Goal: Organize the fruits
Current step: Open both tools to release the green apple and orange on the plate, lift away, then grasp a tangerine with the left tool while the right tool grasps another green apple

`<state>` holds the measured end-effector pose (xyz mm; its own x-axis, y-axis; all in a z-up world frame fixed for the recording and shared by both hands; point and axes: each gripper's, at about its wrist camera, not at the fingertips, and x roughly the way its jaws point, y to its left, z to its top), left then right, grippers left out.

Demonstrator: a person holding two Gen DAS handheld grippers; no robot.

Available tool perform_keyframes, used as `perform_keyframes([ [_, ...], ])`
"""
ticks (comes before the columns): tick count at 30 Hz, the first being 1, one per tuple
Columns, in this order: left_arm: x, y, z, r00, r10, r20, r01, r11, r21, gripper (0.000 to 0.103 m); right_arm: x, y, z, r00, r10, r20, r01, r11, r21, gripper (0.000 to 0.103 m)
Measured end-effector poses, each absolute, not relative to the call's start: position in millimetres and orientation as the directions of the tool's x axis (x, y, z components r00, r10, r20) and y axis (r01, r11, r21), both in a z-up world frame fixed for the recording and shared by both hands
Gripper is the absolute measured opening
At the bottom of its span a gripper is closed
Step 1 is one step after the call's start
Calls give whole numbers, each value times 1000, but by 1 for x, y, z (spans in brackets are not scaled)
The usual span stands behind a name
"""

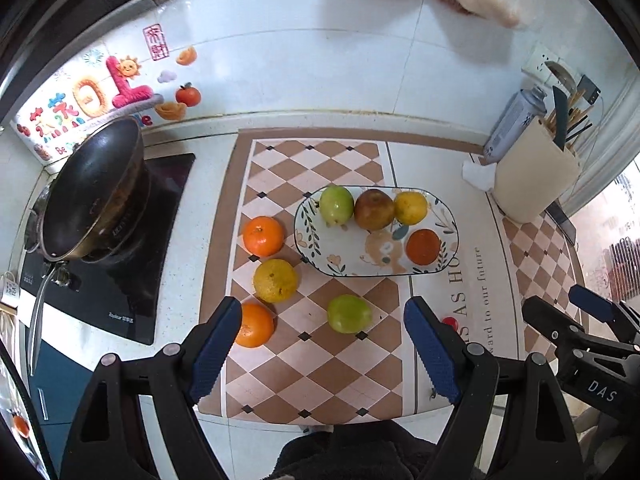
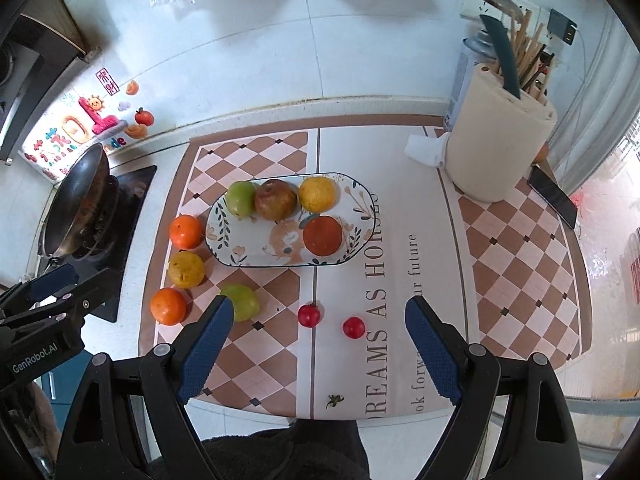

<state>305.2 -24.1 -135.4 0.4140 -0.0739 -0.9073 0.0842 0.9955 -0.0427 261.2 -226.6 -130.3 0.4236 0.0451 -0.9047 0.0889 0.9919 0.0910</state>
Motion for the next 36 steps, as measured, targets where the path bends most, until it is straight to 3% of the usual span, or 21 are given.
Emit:
perform_keyframes([
  [12, 304, -12, -145, 403, -63, -913, 26, 998, -57, 83, 266, -227, -153, 385, 108, -917, 82, 985, 150, 90],
  [13, 307, -8, -146, 402, -38, -915, 12, 999, -36, 85, 271, -224, -159, 376, 120, -919, 72, 985, 159, 90],
  [14, 310, -2, -149, 400, -15, -917, -3, 1000, -17, 94, 275, -220, -167, 364, 136, -921, 62, 984, 169, 90],
  [24, 345, 61, -199, 303, 182, -935, -158, 978, 139, 97, 354, -152, -290, 158, 232, -960, -40, 973, 229, 90],
  [29, 357, 83, -241, 182, 165, -969, -204, 971, 126, 97, 380, -124, -349, 24, 265, -964, -43, 964, 264, 89],
  [30, 359, 88, -254, 146, 151, -978, -217, 969, 117, 97, 383, -120, -357, 6, 263, -965, -44, 964, 263, 87],
  [32, 361, 89, -271, 98, 129, -987, -228, 968, 104, 97, 386, -113, -371, -37, 259, -965, -55, 964, 261, 69],
  [36, 366, 84, -304, 20, 63, -998, -212, 976, 57, 97, 382, -109, -377, -57, 261, -964, -81, 961, 265, 64],
])
